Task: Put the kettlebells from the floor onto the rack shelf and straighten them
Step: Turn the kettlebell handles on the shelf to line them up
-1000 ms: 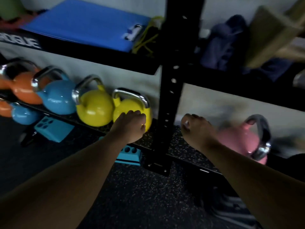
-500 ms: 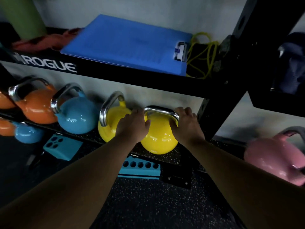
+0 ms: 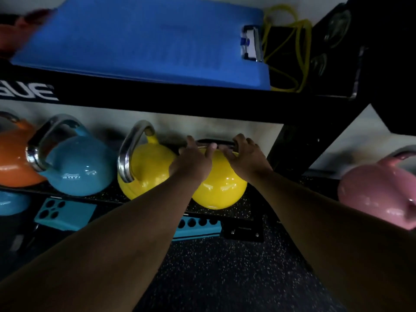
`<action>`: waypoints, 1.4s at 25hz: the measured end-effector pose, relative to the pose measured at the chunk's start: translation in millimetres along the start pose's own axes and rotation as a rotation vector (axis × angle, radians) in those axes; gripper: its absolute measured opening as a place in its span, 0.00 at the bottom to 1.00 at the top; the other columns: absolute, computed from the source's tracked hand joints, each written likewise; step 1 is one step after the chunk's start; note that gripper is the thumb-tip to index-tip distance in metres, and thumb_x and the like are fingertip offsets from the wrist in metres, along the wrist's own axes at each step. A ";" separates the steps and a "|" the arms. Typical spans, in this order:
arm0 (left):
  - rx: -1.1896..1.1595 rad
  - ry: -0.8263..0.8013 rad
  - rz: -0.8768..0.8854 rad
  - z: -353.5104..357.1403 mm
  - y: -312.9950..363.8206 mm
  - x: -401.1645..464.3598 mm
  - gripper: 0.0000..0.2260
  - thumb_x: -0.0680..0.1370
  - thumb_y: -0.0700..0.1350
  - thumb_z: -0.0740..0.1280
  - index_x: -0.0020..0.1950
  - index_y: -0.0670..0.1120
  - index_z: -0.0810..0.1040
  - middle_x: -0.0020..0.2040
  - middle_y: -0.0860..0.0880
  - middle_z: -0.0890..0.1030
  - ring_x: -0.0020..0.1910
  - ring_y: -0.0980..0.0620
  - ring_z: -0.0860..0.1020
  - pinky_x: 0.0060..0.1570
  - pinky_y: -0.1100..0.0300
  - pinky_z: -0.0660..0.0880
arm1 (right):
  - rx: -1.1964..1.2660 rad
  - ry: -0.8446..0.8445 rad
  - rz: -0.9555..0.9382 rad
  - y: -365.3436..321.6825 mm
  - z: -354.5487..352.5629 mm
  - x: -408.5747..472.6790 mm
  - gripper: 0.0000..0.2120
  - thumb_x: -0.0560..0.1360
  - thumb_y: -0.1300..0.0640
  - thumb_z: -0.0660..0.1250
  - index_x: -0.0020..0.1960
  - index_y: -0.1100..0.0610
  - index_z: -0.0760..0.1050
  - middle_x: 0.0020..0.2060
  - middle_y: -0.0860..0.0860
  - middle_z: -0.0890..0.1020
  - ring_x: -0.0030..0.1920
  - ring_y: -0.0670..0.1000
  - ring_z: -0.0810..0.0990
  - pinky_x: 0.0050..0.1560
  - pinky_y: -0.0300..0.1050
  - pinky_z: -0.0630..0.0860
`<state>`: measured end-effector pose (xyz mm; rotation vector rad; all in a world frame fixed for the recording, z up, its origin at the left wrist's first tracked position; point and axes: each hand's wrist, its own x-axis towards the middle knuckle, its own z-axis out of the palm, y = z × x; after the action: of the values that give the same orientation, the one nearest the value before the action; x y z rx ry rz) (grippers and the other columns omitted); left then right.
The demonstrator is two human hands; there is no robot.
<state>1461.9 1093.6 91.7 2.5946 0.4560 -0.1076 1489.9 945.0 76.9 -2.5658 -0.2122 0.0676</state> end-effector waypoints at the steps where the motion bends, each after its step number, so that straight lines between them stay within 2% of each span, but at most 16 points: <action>1: -0.083 -0.009 -0.044 5.5 -3.1 -1.0 0.41 0.76 0.70 0.50 0.79 0.44 0.47 0.73 0.36 0.66 0.65 0.33 0.72 0.57 0.45 0.72 | 0.051 0.005 0.008 2.7 1.7 0.0 0.26 0.77 0.35 0.59 0.65 0.54 0.67 0.58 0.58 0.76 0.59 0.60 0.74 0.53 0.51 0.73; 4: -0.343 -0.044 -0.124 18.9 -7.6 -6.9 0.44 0.75 0.72 0.50 0.79 0.43 0.43 0.78 0.39 0.59 0.68 0.36 0.70 0.62 0.43 0.73 | 0.131 0.023 0.046 1.6 1.8 1.8 0.26 0.76 0.36 0.62 0.64 0.53 0.68 0.56 0.58 0.76 0.57 0.59 0.74 0.49 0.47 0.69; 7: -0.518 -0.079 -0.158 18.7 6.1 0.4 0.37 0.80 0.65 0.51 0.79 0.45 0.41 0.79 0.38 0.51 0.71 0.35 0.66 0.64 0.45 0.70 | 0.147 0.061 0.103 -4.2 5.5 -4.1 0.24 0.76 0.37 0.63 0.63 0.53 0.69 0.55 0.57 0.76 0.56 0.58 0.74 0.47 0.46 0.66; 9: -0.522 -0.126 -0.142 11.3 12.9 12.6 0.34 0.82 0.61 0.51 0.79 0.45 0.42 0.79 0.38 0.48 0.74 0.35 0.60 0.67 0.45 0.64 | 0.138 0.109 0.151 -7.0 9.3 -12.8 0.23 0.77 0.38 0.62 0.63 0.53 0.69 0.55 0.58 0.76 0.56 0.59 0.73 0.48 0.47 0.66; 11: -0.502 -0.185 -0.041 5.6 6.0 20.3 0.34 0.81 0.61 0.52 0.79 0.45 0.42 0.80 0.41 0.47 0.76 0.37 0.56 0.69 0.47 0.61 | 0.111 0.114 0.168 -3.8 9.1 -22.7 0.22 0.78 0.42 0.62 0.65 0.53 0.67 0.57 0.57 0.76 0.56 0.58 0.72 0.49 0.48 0.67; 14: -0.598 -0.255 0.037 13.7 -6.7 14.2 0.36 0.80 0.64 0.51 0.79 0.50 0.38 0.81 0.45 0.43 0.77 0.40 0.56 0.61 0.55 0.62 | 0.249 -0.029 0.169 8.4 -1.1 -25.9 0.17 0.78 0.49 0.65 0.64 0.50 0.68 0.53 0.54 0.78 0.45 0.51 0.75 0.39 0.42 0.69; 16: -0.668 -0.241 -0.001 25.0 -2.7 11.6 0.35 0.80 0.64 0.49 0.79 0.51 0.37 0.81 0.47 0.41 0.78 0.41 0.55 0.61 0.55 0.62 | 0.387 -0.008 0.220 4.3 -0.7 -24.2 0.12 0.78 0.52 0.66 0.61 0.50 0.69 0.48 0.53 0.79 0.36 0.48 0.75 0.32 0.40 0.68; 18: -0.667 -0.198 -0.014 27.1 3.2 17.7 0.32 0.81 0.62 0.48 0.79 0.51 0.39 0.81 0.46 0.43 0.77 0.41 0.55 0.64 0.53 0.62 | 0.462 0.081 0.257 -5.4 12.3 -30.6 0.11 0.79 0.53 0.65 0.60 0.50 0.70 0.49 0.52 0.80 0.36 0.47 0.75 0.32 0.40 0.67; 19: -0.641 -0.187 0.016 25.2 3.5 22.1 0.30 0.82 0.61 0.48 0.79 0.52 0.41 0.81 0.46 0.46 0.77 0.40 0.57 0.61 0.54 0.62 | 0.503 0.100 0.259 -11.6 20.5 -38.2 0.11 0.79 0.52 0.64 0.61 0.49 0.69 0.50 0.52 0.80 0.37 0.47 0.75 0.34 0.40 0.68; 22: -0.656 -0.262 0.117 22.7 -0.9 27.5 0.27 0.82 0.61 0.48 0.79 0.56 0.46 0.80 0.46 0.56 0.75 0.41 0.60 0.59 0.58 0.62 | 0.678 0.123 0.266 -21.7 30.0 -60.1 0.12 0.81 0.46 0.58 0.62 0.47 0.70 0.47 0.52 0.80 0.41 0.50 0.78 0.37 0.44 0.71; 25: -0.715 -0.260 0.171 32.7 2.7 14.4 0.26 0.82 0.60 0.49 0.79 0.58 0.49 0.76 0.45 0.64 0.70 0.41 0.68 0.45 0.64 0.67 | 0.798 0.117 0.311 -19.0 16.7 -53.1 0.16 0.83 0.46 0.52 0.65 0.48 0.71 0.55 0.53 0.81 0.54 0.52 0.79 0.52 0.49 0.75; 26: -0.718 -0.238 0.163 35.6 4.7 12.6 0.25 0.82 0.60 0.48 0.79 0.58 0.49 0.76 0.45 0.66 0.69 0.41 0.69 0.43 0.63 0.66 | 0.817 0.111 0.306 -19.2 14.7 -48.3 0.17 0.84 0.47 0.50 0.65 0.49 0.72 0.54 0.55 0.81 0.52 0.51 0.80 0.52 0.48 0.76; 28: -0.730 -0.208 0.154 39.4 6.3 13.6 0.25 0.83 0.59 0.48 0.79 0.58 0.49 0.75 0.44 0.66 0.69 0.40 0.70 0.46 0.61 0.67 | 0.850 0.109 0.319 -23.4 17.5 -42.2 0.18 0.84 0.47 0.49 0.64 0.52 0.74 0.48 0.58 0.81 0.42 0.52 0.79 0.40 0.43 0.76; 30: -0.743 -0.207 0.171 39.3 4.9 21.3 0.25 0.83 0.58 0.48 0.79 0.58 0.48 0.77 0.44 0.63 0.71 0.41 0.67 0.53 0.59 0.65 | 0.913 0.116 0.343 -30.9 25.1 -41.6 0.19 0.84 0.46 0.50 0.66 0.51 0.74 0.48 0.57 0.79 0.40 0.51 0.76 0.31 0.34 0.73; 32: -0.750 -0.226 0.192 37.6 3.2 29.1 0.24 0.84 0.57 0.48 0.80 0.56 0.48 0.79 0.45 0.59 0.74 0.42 0.63 0.60 0.57 0.63 | 0.995 0.154 0.365 -36.3 33.6 -43.5 0.19 0.84 0.46 0.51 0.68 0.48 0.73 0.52 0.53 0.80 0.42 0.47 0.76 0.29 0.30 0.72; 35: -0.750 -0.247 0.249 40.4 1.1 38.0 0.24 0.84 0.54 0.48 0.80 0.52 0.49 0.80 0.46 0.56 0.76 0.45 0.59 0.68 0.55 0.60 | 1.027 0.207 0.358 -43.9 41.7 -44.7 0.19 0.84 0.46 0.50 0.71 0.45 0.70 0.59 0.48 0.80 0.49 0.41 0.79 0.36 0.31 0.74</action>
<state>1498.4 1084.3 50.9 1.8467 0.0516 -0.1376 1435.9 996.2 65.5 -1.5405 0.3000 0.0297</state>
